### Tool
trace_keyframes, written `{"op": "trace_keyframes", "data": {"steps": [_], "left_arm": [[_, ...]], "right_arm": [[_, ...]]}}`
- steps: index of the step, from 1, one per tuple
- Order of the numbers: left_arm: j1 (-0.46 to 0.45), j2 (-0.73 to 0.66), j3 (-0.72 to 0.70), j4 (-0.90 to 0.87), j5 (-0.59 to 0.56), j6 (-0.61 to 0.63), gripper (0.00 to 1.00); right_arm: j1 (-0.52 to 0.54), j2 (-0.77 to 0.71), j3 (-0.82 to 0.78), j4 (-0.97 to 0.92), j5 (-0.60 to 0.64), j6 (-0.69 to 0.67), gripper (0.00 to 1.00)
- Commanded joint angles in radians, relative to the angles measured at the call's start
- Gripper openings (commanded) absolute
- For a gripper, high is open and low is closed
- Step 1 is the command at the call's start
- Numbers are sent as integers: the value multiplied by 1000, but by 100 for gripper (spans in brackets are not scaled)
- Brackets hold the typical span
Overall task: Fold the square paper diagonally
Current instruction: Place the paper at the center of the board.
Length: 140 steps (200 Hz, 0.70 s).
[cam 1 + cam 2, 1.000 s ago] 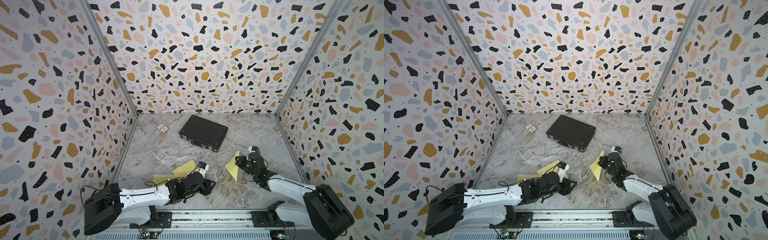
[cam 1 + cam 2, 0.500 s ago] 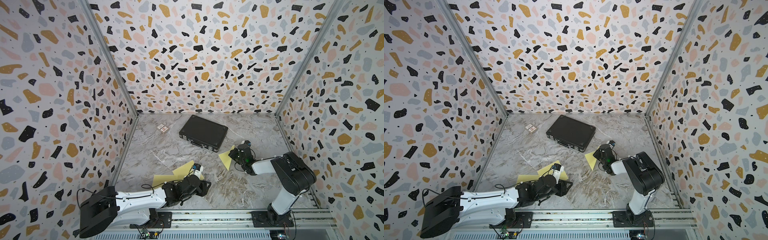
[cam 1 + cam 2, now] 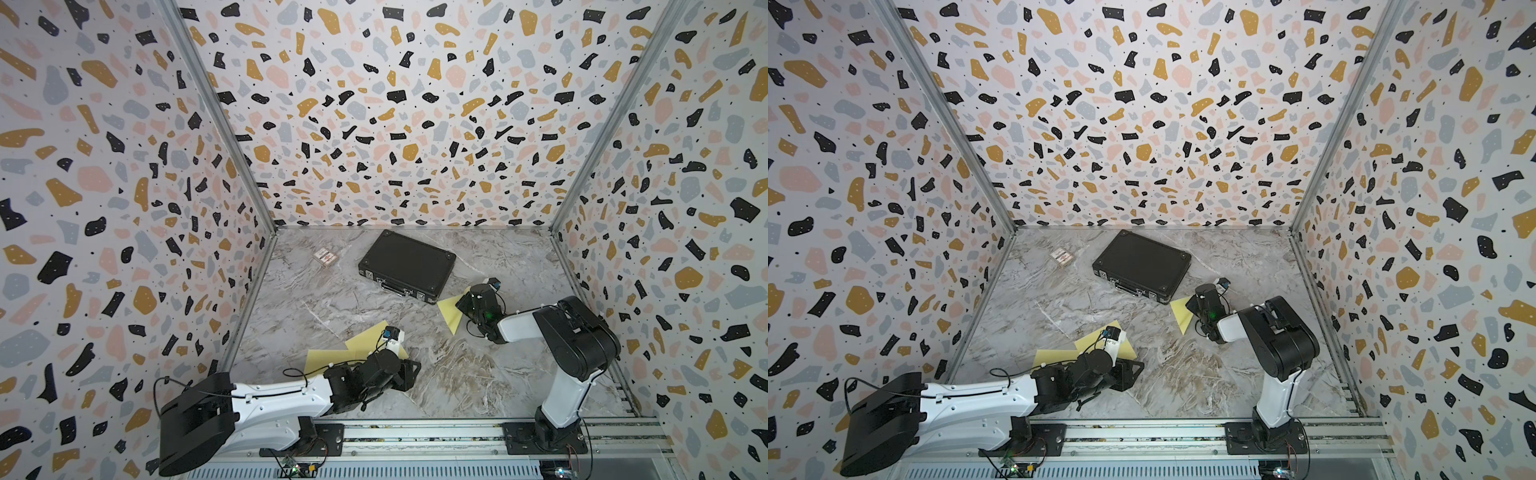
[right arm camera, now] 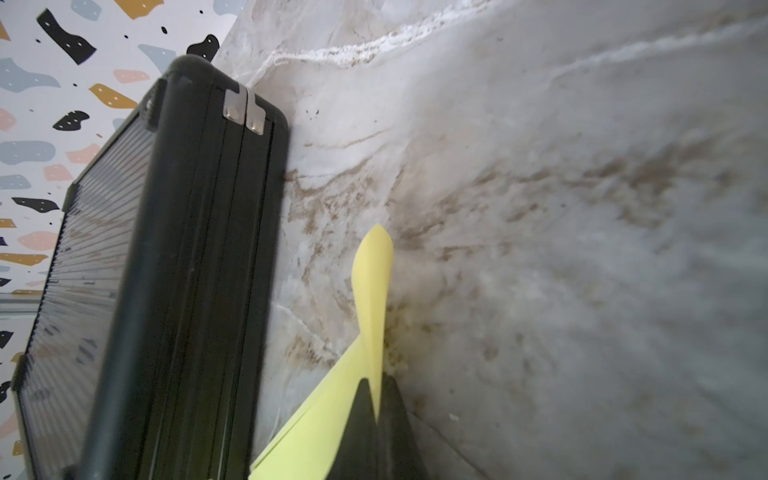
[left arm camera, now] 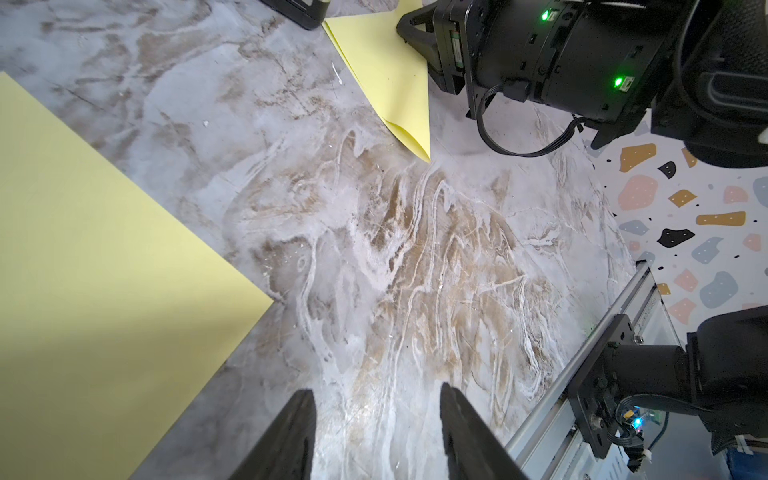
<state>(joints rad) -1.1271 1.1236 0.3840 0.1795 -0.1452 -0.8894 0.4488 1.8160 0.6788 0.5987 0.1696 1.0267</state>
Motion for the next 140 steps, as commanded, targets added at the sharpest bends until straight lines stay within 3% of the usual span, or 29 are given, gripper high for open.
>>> {"op": "trace_keyframes", "data": {"steps": [1,38,70,108,140], "left_arm": [[6,-13,1,-9,-25,-16,52],[5,-17,0,-17,-16,-32,52],[5,-30,-9,-32,-20,-43,52],[6,-84,-10,-94,-53,-48,52],[5,-111,-2,-150,-78,-37,52]], "right_arm": [[1,21,35,-21,22,21,3],[25,27,54,-13,37,18,3],[38,20,65,-28,38,12,10],[44,15,68,-36,28,-7,34],[43,-63,87,-176,37,-71,52]]}}
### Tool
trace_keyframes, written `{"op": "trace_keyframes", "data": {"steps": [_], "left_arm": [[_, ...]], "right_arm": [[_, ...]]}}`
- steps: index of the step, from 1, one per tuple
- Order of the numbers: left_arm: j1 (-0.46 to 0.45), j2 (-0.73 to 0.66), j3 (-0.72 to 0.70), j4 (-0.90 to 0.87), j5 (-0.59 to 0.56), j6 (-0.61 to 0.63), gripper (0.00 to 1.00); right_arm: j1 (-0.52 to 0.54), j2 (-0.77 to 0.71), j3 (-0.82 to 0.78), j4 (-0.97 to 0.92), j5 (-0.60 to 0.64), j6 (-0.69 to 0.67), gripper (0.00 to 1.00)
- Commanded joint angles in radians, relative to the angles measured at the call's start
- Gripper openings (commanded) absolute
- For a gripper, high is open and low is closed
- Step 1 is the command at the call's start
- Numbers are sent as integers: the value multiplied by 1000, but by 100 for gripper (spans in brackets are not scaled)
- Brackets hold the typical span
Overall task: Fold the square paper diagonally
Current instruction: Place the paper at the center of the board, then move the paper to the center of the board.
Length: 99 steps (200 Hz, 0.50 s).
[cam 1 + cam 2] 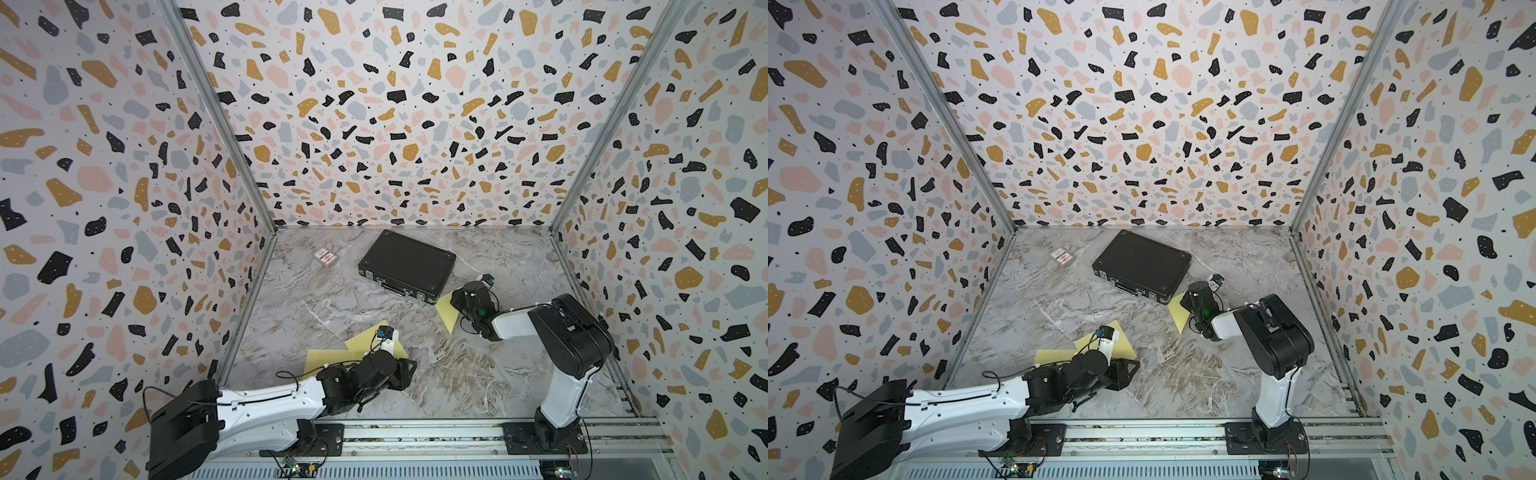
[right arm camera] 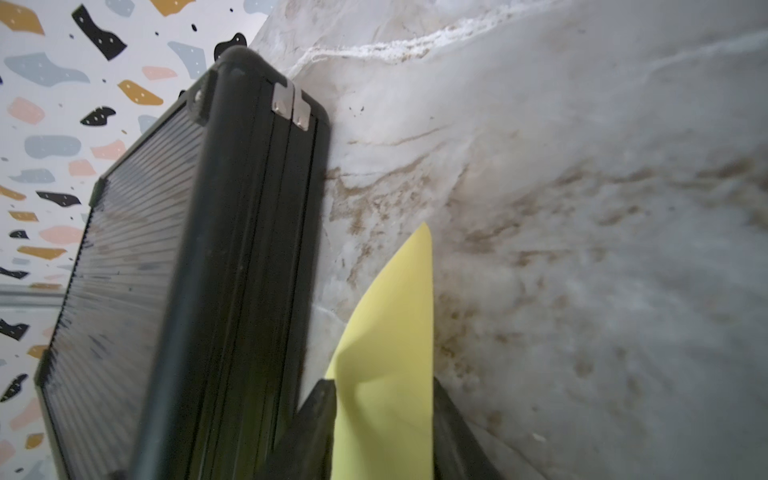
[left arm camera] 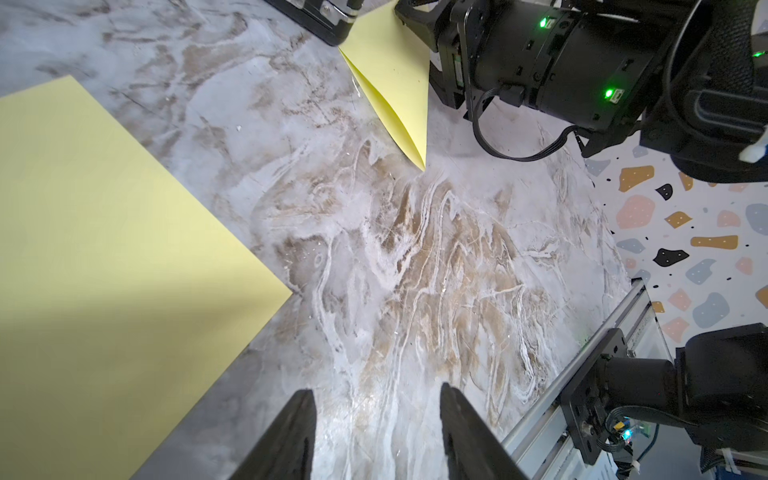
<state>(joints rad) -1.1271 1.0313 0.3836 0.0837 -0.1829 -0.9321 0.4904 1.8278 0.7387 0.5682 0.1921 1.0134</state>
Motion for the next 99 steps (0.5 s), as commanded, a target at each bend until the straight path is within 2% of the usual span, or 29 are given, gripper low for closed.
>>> {"op": "trace_keyframes", "data": {"steps": [1,39,73,99], "left_arm": [[5,-19,0,-58,-41,6,52],[15,1,75,-252,-128,-7,52],[79,18,92,-357,-128,-22,52],[181,28,77,-354,-45,-1,47]], "right_arm": [[1,-79,28,-151,15,-59,52],[-3,-156,58,-351,30,-122,77],[-17,-227,49,-442,-19,-184,78],[-17,-308,24,-482,-87,-234,70]]}}
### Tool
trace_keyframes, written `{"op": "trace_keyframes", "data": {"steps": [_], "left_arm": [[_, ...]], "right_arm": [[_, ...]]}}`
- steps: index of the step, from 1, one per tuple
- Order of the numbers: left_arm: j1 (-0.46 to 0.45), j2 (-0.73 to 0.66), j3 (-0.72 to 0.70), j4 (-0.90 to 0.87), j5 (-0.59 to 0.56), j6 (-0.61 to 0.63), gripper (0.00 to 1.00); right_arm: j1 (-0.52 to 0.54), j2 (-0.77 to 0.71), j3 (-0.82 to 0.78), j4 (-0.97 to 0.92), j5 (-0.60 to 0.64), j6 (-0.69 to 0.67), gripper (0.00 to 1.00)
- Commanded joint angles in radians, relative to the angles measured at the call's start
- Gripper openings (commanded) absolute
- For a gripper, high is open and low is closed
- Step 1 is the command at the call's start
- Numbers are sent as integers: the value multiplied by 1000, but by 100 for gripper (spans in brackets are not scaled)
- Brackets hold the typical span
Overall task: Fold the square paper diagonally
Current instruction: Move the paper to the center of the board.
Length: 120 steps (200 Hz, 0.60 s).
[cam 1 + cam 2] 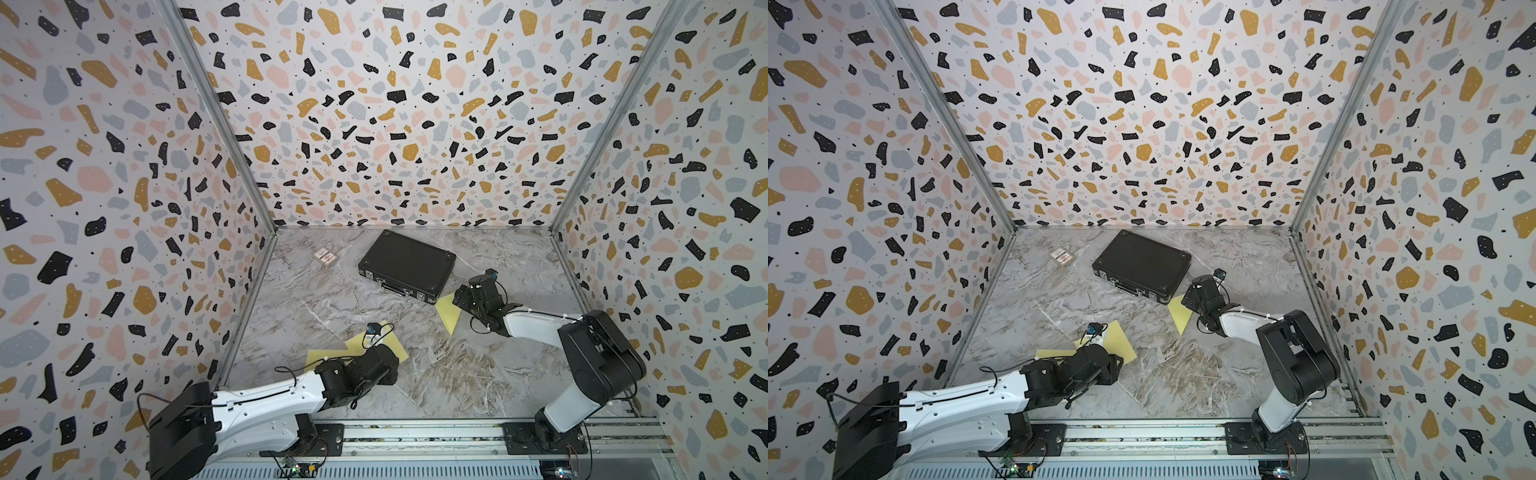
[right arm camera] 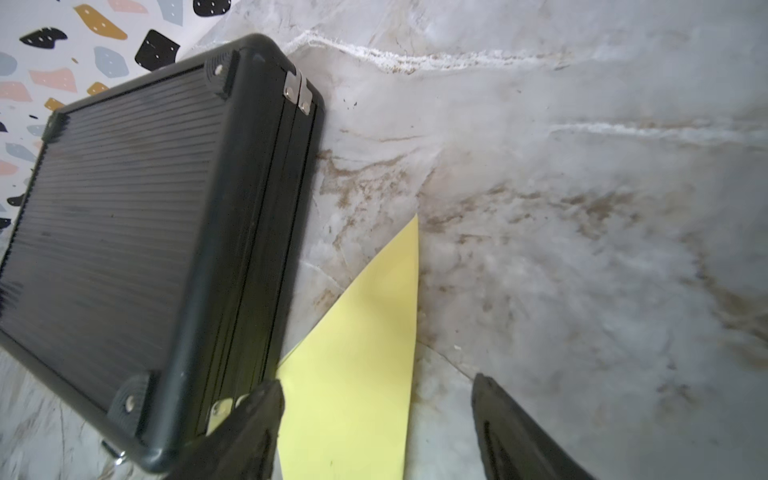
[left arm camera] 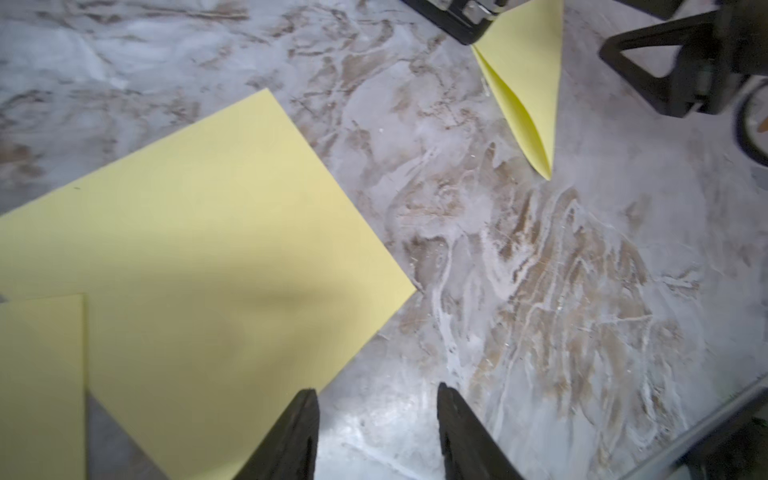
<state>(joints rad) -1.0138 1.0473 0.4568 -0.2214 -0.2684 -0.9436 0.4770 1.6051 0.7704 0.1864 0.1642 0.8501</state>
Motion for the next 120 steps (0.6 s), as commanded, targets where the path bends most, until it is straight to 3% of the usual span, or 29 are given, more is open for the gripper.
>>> {"op": "trace_keyframes", "data": {"steps": [1,45,120], "left_arm": [[70,13,5,-49,43,12,47],[127,83,19,-42,59,43,43],[116,322,48,102,147,54,32]], "right_arm": [[-4,-89,-8,-104,-60,-72,69],[-5,-273,-65,-262,-178,-153,64],[14,-616,-218,-491,-329,-167,63]]}}
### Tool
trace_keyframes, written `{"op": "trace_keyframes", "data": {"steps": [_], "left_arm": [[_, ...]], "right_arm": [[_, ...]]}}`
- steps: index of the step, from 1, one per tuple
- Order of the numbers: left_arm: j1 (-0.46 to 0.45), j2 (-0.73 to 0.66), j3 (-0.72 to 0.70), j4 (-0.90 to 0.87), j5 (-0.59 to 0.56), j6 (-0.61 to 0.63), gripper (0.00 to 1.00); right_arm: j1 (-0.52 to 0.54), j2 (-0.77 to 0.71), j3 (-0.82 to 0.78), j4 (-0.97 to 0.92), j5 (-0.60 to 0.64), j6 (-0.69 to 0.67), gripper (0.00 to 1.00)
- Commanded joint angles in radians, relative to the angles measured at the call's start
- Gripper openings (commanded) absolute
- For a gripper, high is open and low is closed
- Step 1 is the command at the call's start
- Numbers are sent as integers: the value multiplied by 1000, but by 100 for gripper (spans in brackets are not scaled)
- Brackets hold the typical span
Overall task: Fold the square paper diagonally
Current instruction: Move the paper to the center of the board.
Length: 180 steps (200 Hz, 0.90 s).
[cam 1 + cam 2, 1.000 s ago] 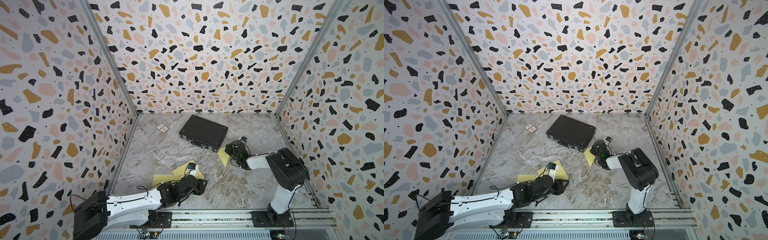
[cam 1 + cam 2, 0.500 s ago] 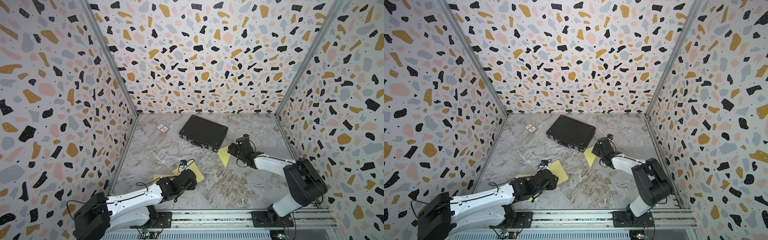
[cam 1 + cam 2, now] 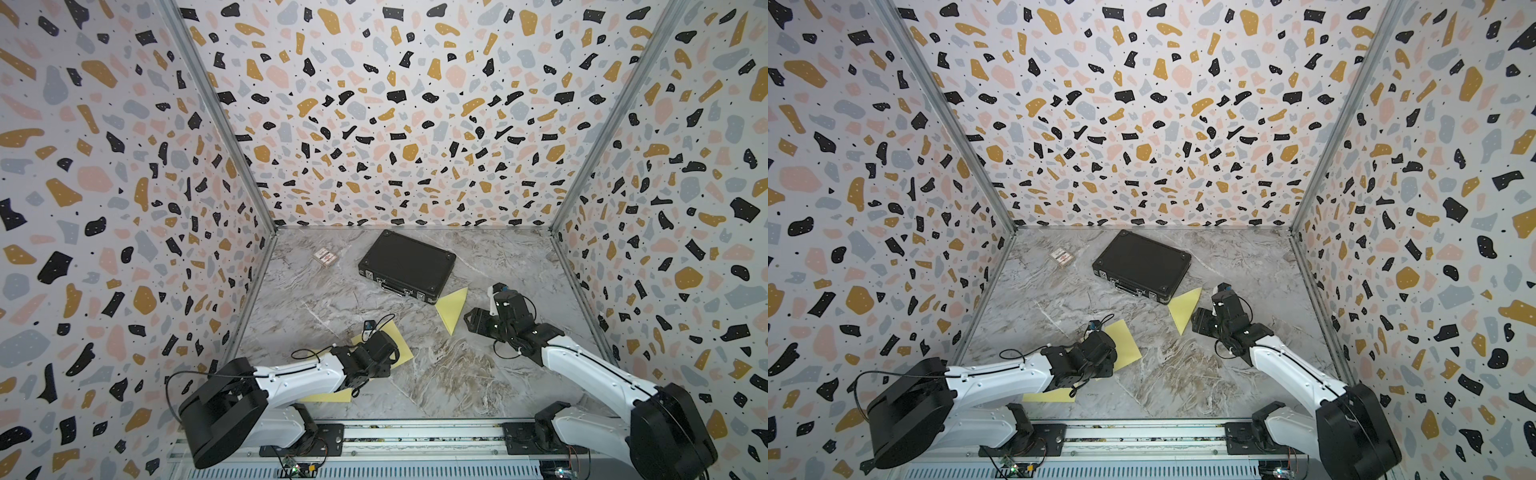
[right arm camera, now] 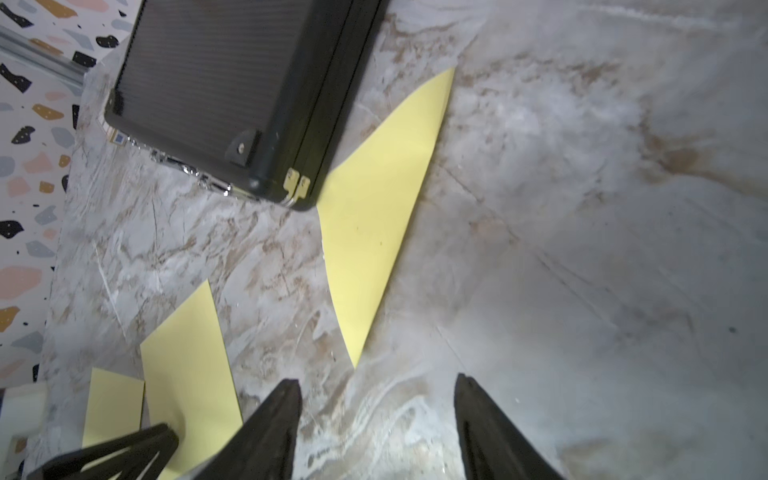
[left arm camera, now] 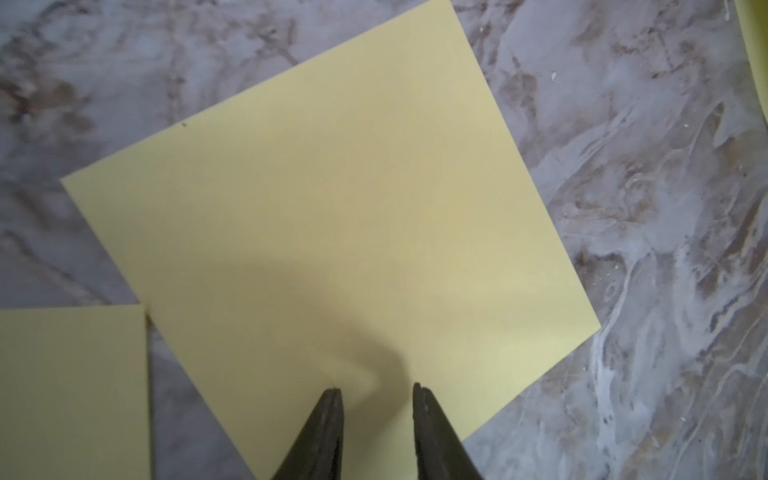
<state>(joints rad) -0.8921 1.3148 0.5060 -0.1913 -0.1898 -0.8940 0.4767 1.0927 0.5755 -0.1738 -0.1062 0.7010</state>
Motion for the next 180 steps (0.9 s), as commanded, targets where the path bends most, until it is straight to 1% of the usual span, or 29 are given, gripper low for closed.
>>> {"op": "trace_keyframes", "data": {"steps": [1,19,36,57,77,98,124,157,180], "left_arm": [[-6,57,-1,77,72,4,32],[-44,118,-2,175,122,-42,31],[-96,206,17,275,173,-106,30],[-148,316,63,371,221,-170,26],[-185,376,104,386,218,-205,25],[-202,384,111,365,196,-227,25],[-212,383,102,326,181,-233,25],[-228,386,85,312,169,-246,24],[-236,386,77,314,165,-250,24]], "right_arm": [[15,-110,-25,-135,-59,-17,63],[22,-186,-61,-215,-67,-2,63],[29,-244,-104,-275,-87,51,62],[52,-310,-179,-268,-145,130,60],[66,-365,-236,-278,-143,193,60],[68,-399,-273,-273,-108,246,60],[71,-362,-301,-189,-105,309,61],[91,-226,-286,-86,-121,329,57],[118,-153,-274,-30,-101,342,55]]}}
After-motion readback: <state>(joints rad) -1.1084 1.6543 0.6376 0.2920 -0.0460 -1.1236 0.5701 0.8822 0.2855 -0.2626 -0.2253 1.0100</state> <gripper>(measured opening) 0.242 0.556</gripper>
